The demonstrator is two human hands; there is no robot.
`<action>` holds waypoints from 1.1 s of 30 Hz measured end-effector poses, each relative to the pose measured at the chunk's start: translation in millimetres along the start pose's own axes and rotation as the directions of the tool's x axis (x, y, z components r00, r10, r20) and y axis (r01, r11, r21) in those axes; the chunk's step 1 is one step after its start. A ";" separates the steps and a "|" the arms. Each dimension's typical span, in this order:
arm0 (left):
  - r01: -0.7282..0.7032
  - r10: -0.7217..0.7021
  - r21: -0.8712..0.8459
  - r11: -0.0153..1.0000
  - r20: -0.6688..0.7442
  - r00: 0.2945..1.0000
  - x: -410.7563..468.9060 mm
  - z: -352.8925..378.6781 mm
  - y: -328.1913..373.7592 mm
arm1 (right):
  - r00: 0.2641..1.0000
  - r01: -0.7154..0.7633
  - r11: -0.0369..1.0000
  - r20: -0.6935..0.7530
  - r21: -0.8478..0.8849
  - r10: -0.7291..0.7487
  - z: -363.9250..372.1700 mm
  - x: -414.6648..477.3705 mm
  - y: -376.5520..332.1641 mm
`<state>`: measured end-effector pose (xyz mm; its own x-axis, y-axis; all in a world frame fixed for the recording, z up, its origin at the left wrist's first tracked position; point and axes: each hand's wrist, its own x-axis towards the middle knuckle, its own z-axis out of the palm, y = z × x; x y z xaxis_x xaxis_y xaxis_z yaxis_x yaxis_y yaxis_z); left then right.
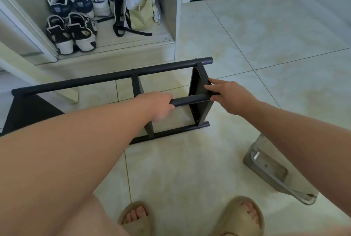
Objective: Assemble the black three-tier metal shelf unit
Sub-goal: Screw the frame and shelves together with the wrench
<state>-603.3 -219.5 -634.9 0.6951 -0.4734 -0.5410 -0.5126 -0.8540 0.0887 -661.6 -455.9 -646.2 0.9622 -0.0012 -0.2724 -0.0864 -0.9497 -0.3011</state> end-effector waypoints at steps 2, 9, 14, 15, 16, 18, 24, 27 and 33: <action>0.028 -0.030 -0.028 0.999 -0.059 0.998 8.6 3.9 -4.8 | 0.998 -0.005 1.000 -0.056 -0.003 0.005 6.0 8.7 -0.2; 0.021 -0.030 -0.050 0.999 -0.179 0.983 14.8 12.3 -10.3 | 0.992 0.020 0.999 -0.122 -0.035 -0.025 23.0 6.7 -4.5; 0.002 -0.019 -0.088 0.996 -0.194 0.981 -4.5 0.1 7.3 | 1.000 -0.007 0.997 -0.003 -0.078 0.007 4.8 -31.3 6.7; -0.012 -0.012 -0.107 0.994 -0.217 0.976 -10.2 -4.5 14.0 | 1.000 -0.024 0.997 -0.010 -0.073 0.023 -0.7 -43.9 10.6; -0.026 -0.008 -0.136 0.990 -0.239 0.971 -16.1 -9.4 21.5 | 0.999 -0.047 0.996 -0.015 -0.070 0.046 -6.2 -56.9 14.9; -0.058 0.006 -0.184 0.981 -0.273 0.962 -27.6 -17.6 38.6 | 0.995 -0.104 0.991 -0.018 -0.080 0.103 -16.8 -85.1 24.8; -0.118 0.019 -0.367 0.923 -0.261 0.965 -42.2 -16.4 105.9 | 0.965 -0.261 0.955 -0.020 -0.140 0.261 -34.0 -161.3 69.1; -0.162 0.094 -0.372 0.914 -0.194 0.977 -34.3 -5.9 138.5 | 0.942 -0.330 0.937 0.017 -0.118 0.334 -23.2 -179.1 97.2; -0.209 0.241 -0.246 0.946 0.109 0.964 22.4 26.4 188.3 | 0.860 -0.461 0.882 0.193 -0.102 0.472 16.8 -172.9 166.9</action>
<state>-697.6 -385.2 -652.3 0.4917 -0.6390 -0.5916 -0.5062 -0.7625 0.4029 -846.8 -608.8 -664.7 0.7372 -0.3885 -0.5528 -0.4930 -0.8688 -0.0468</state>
